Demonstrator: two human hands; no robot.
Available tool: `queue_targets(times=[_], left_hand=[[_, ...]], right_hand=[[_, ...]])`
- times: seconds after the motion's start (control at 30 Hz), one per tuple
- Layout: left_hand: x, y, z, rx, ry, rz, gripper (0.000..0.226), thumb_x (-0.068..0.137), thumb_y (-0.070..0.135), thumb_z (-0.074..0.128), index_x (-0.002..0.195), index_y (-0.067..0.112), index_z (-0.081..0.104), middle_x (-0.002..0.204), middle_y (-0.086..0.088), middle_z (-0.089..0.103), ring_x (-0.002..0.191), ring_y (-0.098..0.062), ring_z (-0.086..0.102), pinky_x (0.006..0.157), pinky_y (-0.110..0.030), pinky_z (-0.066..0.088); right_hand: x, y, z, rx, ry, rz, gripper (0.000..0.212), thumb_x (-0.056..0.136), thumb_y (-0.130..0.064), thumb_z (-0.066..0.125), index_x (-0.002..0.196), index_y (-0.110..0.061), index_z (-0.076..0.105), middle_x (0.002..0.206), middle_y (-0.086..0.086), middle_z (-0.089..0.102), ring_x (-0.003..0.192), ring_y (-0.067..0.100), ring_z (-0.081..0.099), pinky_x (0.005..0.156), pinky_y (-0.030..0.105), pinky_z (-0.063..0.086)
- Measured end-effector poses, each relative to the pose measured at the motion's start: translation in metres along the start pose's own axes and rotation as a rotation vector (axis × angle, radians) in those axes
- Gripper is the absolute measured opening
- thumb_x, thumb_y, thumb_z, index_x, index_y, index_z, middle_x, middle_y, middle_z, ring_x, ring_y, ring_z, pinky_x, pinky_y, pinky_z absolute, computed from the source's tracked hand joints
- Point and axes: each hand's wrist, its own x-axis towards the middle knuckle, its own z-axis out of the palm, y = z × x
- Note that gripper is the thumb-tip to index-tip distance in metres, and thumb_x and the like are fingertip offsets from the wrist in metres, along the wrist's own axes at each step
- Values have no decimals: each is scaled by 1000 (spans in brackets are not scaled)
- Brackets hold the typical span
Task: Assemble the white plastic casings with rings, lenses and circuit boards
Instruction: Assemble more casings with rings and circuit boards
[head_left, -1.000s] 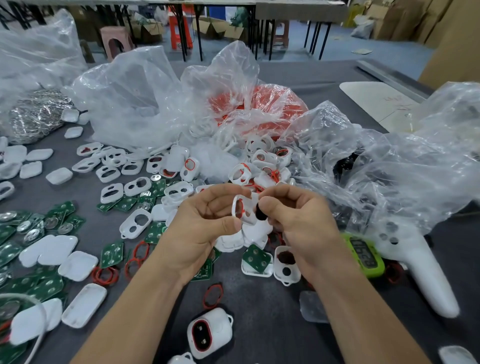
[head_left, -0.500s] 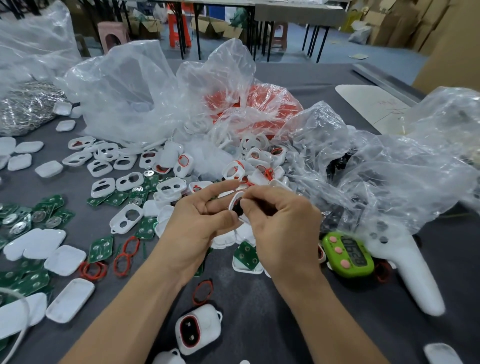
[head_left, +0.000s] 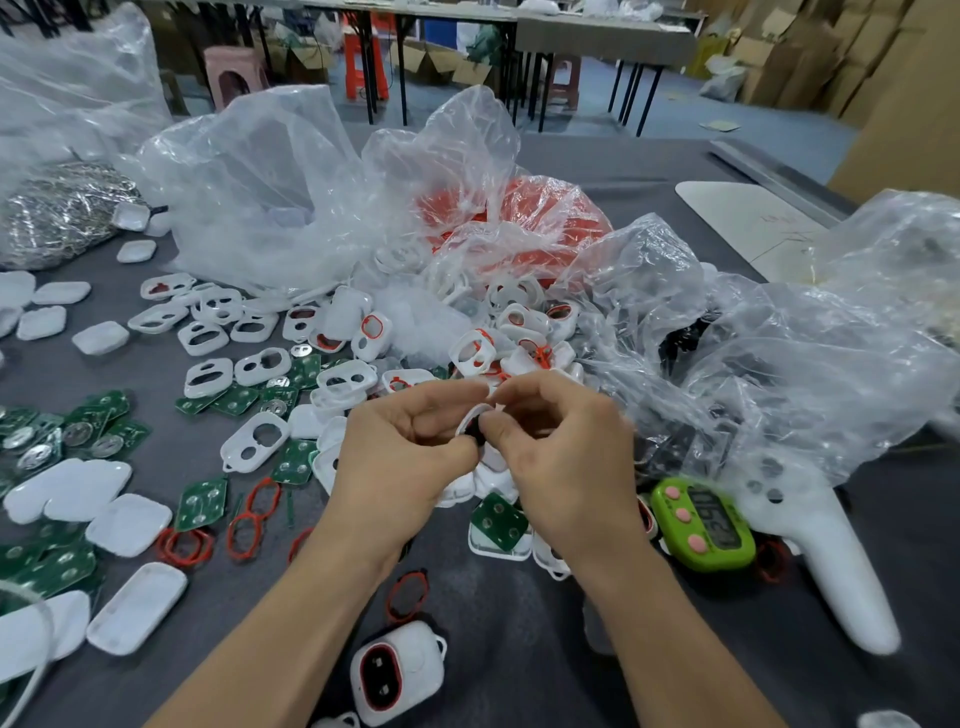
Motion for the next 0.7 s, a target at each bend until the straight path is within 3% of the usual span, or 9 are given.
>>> queue_targets(times=[0.1, 0.2, 0.27, 0.4, 0.47, 0.57, 0.7], left_hand=[[-4, 2, 1, 162, 25, 62, 48, 67, 4, 59, 100, 32, 80, 93, 0, 81, 87, -19, 78, 74, -33, 63], [-8, 3, 4, 283, 84, 116, 43, 72, 8, 65, 100, 37, 80, 91, 11, 80, 85, -8, 77, 71, -20, 60], [-9, 3, 4, 336, 108, 81, 38, 78, 9, 72, 99, 41, 79, 87, 13, 79, 80, -6, 76, 70, -19, 60], [-11, 9, 5, 333, 76, -23, 36, 91, 9, 68, 83, 42, 82, 71, 1, 77, 58, -13, 71, 57, -25, 60], [-13, 13, 3, 337, 75, -10, 33, 91, 9, 68, 82, 37, 83, 70, -1, 77, 57, -13, 69, 56, -33, 62], [-16, 15, 1, 405, 71, 19, 19, 82, 24, 66, 82, 33, 83, 68, -2, 76, 60, -18, 73, 62, -51, 62], [-22, 17, 3, 430, 24, 64, 25, 81, 23, 62, 84, 35, 83, 66, -3, 75, 60, -20, 73, 59, -52, 61]], right_hand=[[1, 2, -3, 7, -109, 37, 17, 82, -19, 82, 85, -30, 71, 71, -15, 73, 67, 2, 70, 61, 14, 52], [0, 2, -1, 99, -80, 69, 17, 79, -15, 83, 80, -28, 73, 71, -14, 75, 68, 1, 72, 64, 15, 55], [0, 2, 0, 169, -43, 101, 17, 78, -10, 84, 76, -24, 74, 70, -13, 75, 68, 1, 72, 64, 14, 54], [3, 1, 2, 348, -54, 179, 19, 79, 1, 81, 74, -16, 74, 67, 0, 75, 61, 9, 72, 58, 16, 52], [4, 1, 2, 403, -101, 201, 20, 80, 4, 79, 74, -15, 74, 69, 5, 75, 61, 11, 71, 59, 19, 54], [4, 0, 0, 435, -259, 221, 20, 83, 4, 74, 76, -14, 76, 74, 8, 76, 65, 13, 68, 64, 25, 56], [4, 2, -4, 329, -256, 188, 22, 80, 2, 74, 70, -17, 71, 66, 3, 71, 61, 12, 63, 61, 31, 52]])
